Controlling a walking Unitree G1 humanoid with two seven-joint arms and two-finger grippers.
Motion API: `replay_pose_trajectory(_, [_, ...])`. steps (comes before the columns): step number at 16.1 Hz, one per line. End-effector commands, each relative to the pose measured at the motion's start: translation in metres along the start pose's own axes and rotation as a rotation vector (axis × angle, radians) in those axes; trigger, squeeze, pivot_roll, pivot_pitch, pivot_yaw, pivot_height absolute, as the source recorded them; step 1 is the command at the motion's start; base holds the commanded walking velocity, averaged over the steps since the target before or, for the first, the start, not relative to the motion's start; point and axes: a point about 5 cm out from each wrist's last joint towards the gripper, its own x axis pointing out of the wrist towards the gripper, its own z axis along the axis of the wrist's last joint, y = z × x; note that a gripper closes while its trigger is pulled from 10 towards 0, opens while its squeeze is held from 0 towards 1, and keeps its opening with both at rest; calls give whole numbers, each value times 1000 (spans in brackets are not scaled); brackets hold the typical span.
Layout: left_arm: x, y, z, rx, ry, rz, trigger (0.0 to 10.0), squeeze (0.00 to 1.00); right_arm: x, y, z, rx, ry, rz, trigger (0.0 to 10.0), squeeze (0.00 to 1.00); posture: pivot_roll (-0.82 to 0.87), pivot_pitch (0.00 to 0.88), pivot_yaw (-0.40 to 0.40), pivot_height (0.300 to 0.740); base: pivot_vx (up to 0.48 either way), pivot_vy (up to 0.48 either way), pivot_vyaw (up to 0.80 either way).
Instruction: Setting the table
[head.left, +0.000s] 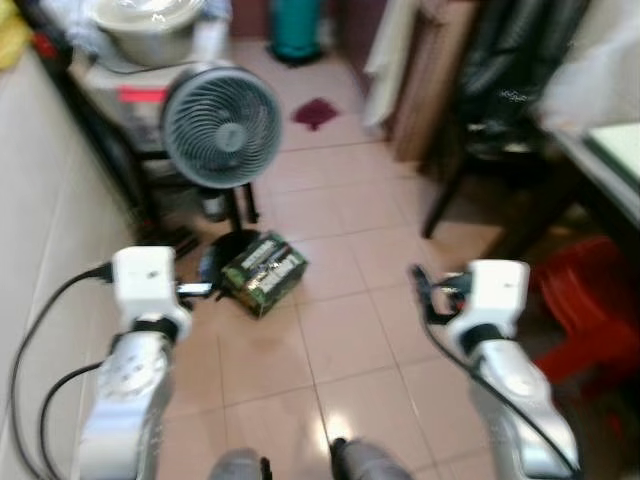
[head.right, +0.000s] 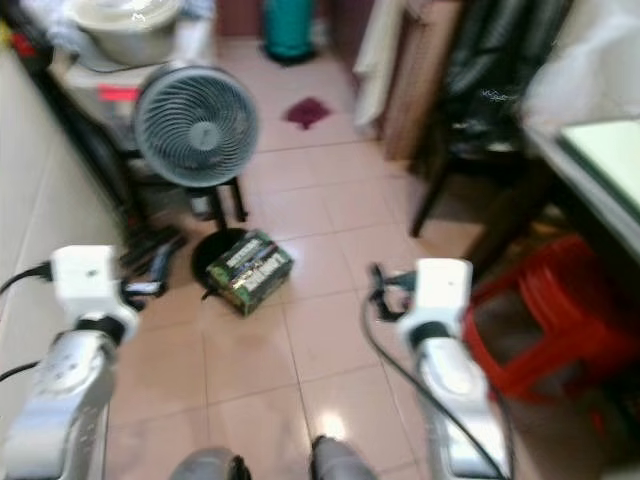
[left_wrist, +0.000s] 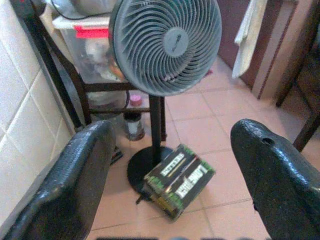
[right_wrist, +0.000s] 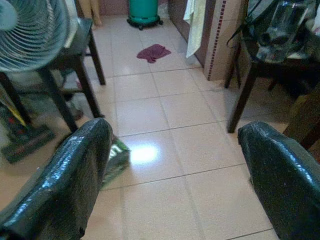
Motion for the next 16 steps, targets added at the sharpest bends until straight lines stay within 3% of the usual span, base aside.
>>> replay_pose_trajectory(1, [1, -6, 2, -16, -4, -30, 10000, 0, -1, -5, 1, -9, 4, -12, 10000, 0, -3, 104, 11, 740, 0, 0, -800])
replay_pose_trajectory(12, [7, -17, 8, -47, -47, -127, 10000, 0, 3, -5, 10, 27, -36, -8, 10000, 0, -11, 98, 16, 740, 0, 0, -800])
replay_pose_trajectory(16, [9, -13, 9, -2, -122, -83, 10000, 0, 6, 0, 13, 19, -97, 35, 10000, 0, -7, 48, 26, 740, 0, 0, -800])
